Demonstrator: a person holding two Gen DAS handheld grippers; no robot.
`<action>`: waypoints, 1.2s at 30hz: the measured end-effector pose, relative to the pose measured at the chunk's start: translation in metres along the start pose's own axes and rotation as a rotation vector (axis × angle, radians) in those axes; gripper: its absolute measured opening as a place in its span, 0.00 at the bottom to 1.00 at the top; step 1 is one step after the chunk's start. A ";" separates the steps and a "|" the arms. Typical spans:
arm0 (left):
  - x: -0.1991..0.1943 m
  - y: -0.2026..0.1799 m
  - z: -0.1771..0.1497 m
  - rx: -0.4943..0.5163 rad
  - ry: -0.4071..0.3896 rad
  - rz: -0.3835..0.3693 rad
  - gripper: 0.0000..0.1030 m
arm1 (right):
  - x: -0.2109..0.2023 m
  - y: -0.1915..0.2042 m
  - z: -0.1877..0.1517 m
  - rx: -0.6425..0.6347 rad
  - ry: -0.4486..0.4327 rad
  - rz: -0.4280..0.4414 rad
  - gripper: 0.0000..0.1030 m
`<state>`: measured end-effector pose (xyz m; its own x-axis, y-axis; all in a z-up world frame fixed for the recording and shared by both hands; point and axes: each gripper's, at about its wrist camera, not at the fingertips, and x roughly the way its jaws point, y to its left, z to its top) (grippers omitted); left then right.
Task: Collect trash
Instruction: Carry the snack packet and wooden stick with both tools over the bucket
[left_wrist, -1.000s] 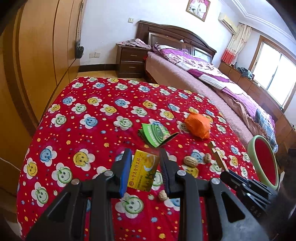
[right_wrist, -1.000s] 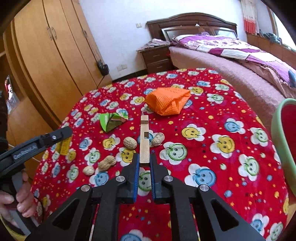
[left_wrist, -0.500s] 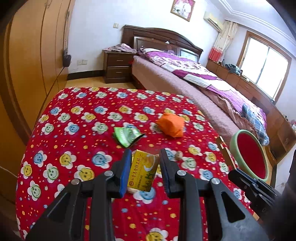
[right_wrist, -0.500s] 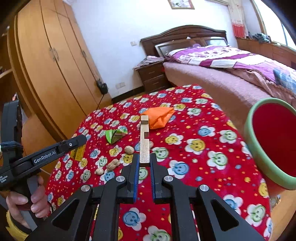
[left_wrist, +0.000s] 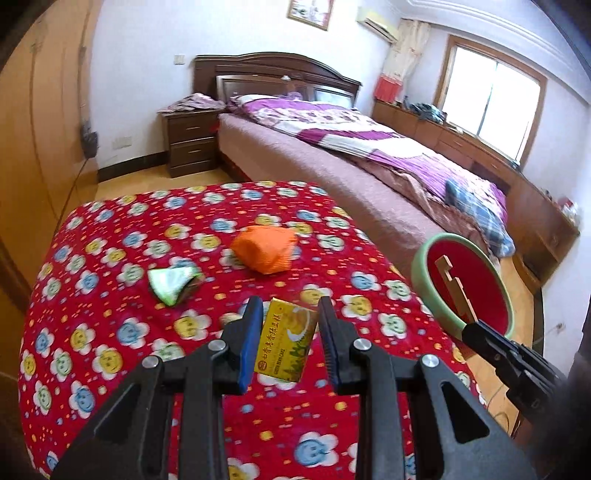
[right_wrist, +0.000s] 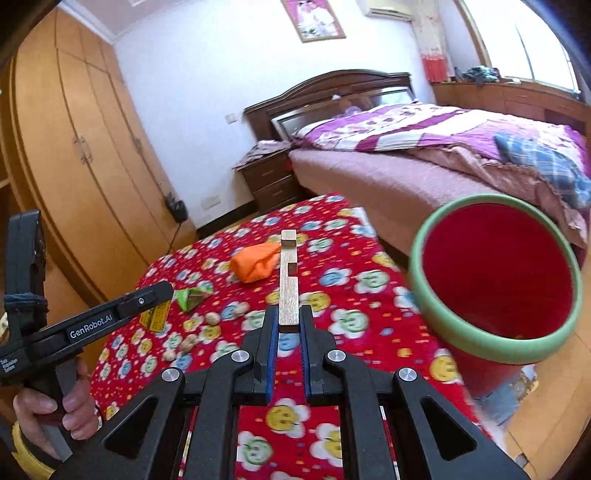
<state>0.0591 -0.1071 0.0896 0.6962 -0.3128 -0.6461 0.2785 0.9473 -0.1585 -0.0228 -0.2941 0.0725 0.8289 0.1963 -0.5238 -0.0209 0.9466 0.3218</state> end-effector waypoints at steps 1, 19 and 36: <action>0.002 -0.006 0.001 0.012 0.002 -0.007 0.29 | -0.003 -0.005 0.001 0.008 -0.007 -0.009 0.10; 0.055 -0.111 0.017 0.185 0.067 -0.157 0.29 | -0.032 -0.100 0.004 0.178 -0.067 -0.195 0.10; 0.106 -0.185 0.009 0.296 0.144 -0.241 0.29 | -0.033 -0.176 -0.010 0.339 -0.050 -0.324 0.13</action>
<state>0.0872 -0.3160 0.0575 0.4933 -0.4908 -0.7182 0.6154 0.7804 -0.1107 -0.0522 -0.4643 0.0255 0.7886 -0.1158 -0.6039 0.4200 0.8187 0.3915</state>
